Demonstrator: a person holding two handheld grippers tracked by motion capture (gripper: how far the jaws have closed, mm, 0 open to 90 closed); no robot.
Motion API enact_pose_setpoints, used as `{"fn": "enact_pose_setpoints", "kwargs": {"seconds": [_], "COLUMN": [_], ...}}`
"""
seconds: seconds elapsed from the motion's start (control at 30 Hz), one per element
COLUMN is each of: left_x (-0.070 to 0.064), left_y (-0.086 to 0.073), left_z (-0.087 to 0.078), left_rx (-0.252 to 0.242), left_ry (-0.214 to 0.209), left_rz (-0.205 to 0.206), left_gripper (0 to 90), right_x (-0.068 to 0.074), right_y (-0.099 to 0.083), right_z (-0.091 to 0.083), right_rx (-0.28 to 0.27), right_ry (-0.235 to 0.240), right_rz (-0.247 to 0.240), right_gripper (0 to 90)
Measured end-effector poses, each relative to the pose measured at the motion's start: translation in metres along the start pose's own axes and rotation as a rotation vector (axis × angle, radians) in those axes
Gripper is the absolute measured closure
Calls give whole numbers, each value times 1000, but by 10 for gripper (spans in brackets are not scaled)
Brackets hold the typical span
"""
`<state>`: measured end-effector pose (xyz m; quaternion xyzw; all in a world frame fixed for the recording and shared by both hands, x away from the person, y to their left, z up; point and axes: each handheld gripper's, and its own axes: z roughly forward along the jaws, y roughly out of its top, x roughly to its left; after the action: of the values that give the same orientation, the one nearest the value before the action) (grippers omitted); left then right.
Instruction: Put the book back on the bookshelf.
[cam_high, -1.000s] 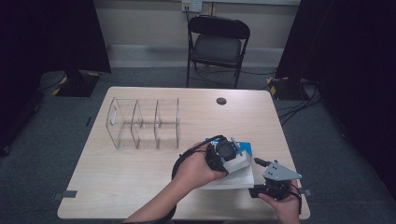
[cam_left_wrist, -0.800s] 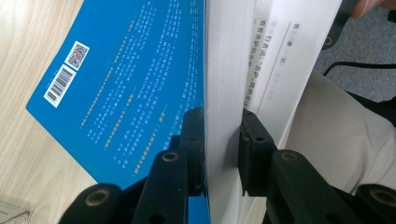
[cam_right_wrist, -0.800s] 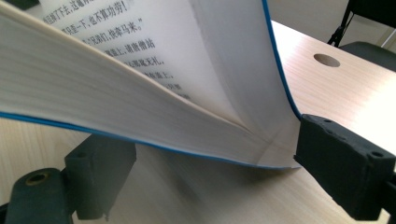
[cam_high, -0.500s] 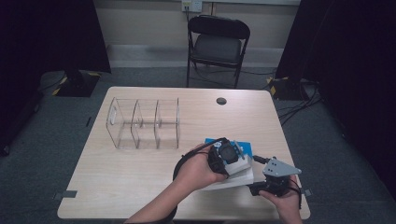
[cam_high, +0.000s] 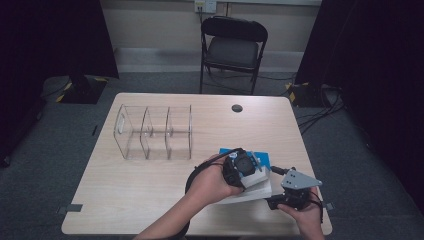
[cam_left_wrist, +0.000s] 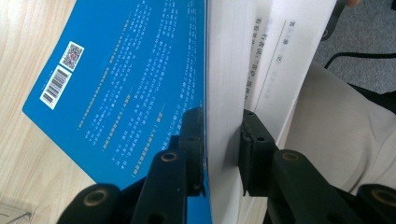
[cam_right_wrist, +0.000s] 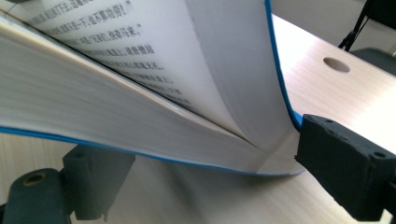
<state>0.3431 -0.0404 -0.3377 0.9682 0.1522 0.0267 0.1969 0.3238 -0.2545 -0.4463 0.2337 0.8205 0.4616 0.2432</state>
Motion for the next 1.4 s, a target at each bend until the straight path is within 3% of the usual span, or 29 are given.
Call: {"fn": "enact_pose_setpoints", "kwargs": {"seconds": [0.13, 0.33, 0.5, 0.57, 0.63, 0.67, 0.73, 0.77, 0.83, 0.9, 1.0, 1.07, 1.17, 1.23, 1.33, 1.4], "left_x": [0, 0, 1, 1, 0, 0, 6, 7, 9, 12, 16, 20, 23, 25, 29, 31], "left_y": [0, 0, 0, 1, 0, -1, -4, -7, -14, -26, -50, -65, -83, -96, -114, -126], "left_z": [1, 0, 2, 3, 2, 0, -12, -21, -37, -50, -62, -68, -75, -79, -75, -64], "left_rx": [1, 22, 25, 27, 25, 10, -117, -192, -264, -282, -321, -350, -382, -395, -379, -369], "left_ry": [-4, 1, -17, -21, -4, -6, -89, -86, -54, -17, 20, 2, 30, 38, 61, 60], "left_rz": [-1, 2, 12, 22, 32, 33, -5, -29, -29, -22, -42, -55, -45, -64, -73, -85], "left_gripper": [740, 740, 739, 737, 717, 698, 627, 560, 433, 384, 331, 322, 318, 300, 285, 277], "right_x": [0, 0, 1, 6, 12, 13, 13, 13, 12, 11, 10, 8, 5, 2, -4, -6], "right_y": [3, 7, 11, 12, 12, 11, 10, 11, 13, 12, 14, 15, 18, 21, 26, 30], "right_z": [1, 3, 14, 21, 26, 27, 25, 24, 22, 22, 21, 20, 18, 17, 14, 13], "right_rx": [0, 12, 20, 27, 22, 14, 4, 6, 17, 14, 14, 17, 22, 22, 14, 16], "right_ry": [3, 13, 69, 84, 111, 117, 131, 133, 146, 148, 145, 151, 155, 166, 181, 188], "right_rz": [-60, -110, -176, -205, -216, -203, -191, -197, -202, -185, -155, -136, -95, -66, -10, 0], "right_gripper": [108, 108, 111, 160, 295, 327, 396, 404, 405, 405, 408, 408, 410, 412, 428, 436]}}
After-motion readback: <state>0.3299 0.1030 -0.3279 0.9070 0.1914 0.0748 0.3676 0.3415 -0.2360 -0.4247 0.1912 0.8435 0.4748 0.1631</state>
